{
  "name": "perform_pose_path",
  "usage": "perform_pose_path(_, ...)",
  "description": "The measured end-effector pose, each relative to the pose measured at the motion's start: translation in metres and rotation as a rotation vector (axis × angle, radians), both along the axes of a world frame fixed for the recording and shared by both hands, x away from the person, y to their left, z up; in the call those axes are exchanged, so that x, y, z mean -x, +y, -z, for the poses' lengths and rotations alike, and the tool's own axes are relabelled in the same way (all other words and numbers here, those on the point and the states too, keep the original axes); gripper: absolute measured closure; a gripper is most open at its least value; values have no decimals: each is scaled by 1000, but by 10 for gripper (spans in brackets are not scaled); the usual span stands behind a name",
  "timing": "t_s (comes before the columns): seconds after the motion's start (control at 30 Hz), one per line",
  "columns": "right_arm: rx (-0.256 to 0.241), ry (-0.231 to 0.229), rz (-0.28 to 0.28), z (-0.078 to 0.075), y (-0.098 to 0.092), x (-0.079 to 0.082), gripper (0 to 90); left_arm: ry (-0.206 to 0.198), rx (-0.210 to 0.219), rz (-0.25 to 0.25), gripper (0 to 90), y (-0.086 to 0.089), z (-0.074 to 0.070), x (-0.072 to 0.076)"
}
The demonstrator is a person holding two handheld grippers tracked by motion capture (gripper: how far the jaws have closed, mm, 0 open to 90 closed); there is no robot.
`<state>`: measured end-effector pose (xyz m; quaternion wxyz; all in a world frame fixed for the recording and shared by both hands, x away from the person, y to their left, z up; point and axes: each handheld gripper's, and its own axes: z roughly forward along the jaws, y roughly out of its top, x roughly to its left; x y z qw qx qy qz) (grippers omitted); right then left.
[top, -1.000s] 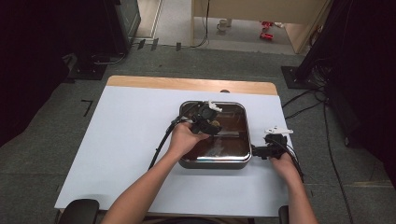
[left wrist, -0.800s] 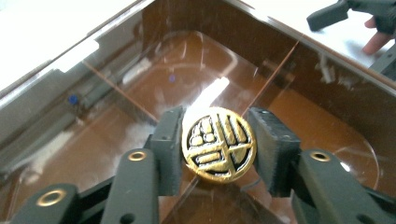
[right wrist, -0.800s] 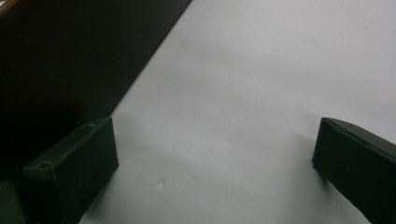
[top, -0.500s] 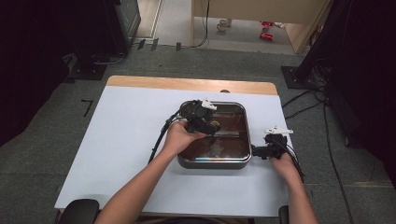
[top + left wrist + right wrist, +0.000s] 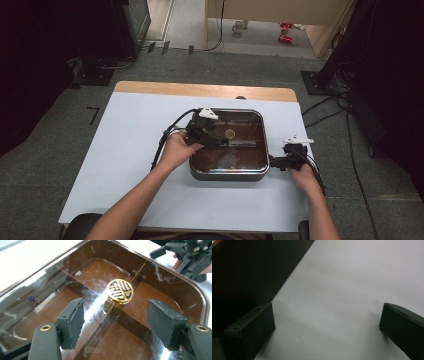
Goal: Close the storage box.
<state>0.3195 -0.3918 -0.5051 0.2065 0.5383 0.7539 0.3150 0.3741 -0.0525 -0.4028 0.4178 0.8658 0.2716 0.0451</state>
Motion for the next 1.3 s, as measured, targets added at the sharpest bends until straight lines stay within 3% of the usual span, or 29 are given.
perform_pose_path(0.1, 0, 0, 0, 0, 0, 0, 0, 28, 52, -26, 297, 11, 0, 0)
perform_pose_path(0.2, 1, -1, -1, 0, 0, 0, 0, 13, 76, -55, 287, 23, 1, 2)
perform_pose_path(0.4, 0, -1, 0, 0, 0, 0, 0, -54, 42, -71, 286, 40, 0, 10)
perform_pose_path(0.73, 0, -1, 0, 0, 0, 0, 0, -64, 8, -92, 275, 73, 8, 22)
perform_pose_path(0.93, 0, -1, 0, 0, 0, 0, 0, -69, 22, -127, 274, 96, 11, 26)
perform_pose_path(1.13, 0, -1, 0, 0, 0, 0, 0, -97, 21, -140, 270, 112, 15, 32)
perform_pose_path(1.3, 0, -1, 0, 0, 0, 0, 0, -112, 7, -163, 261, 128, 27, 39)
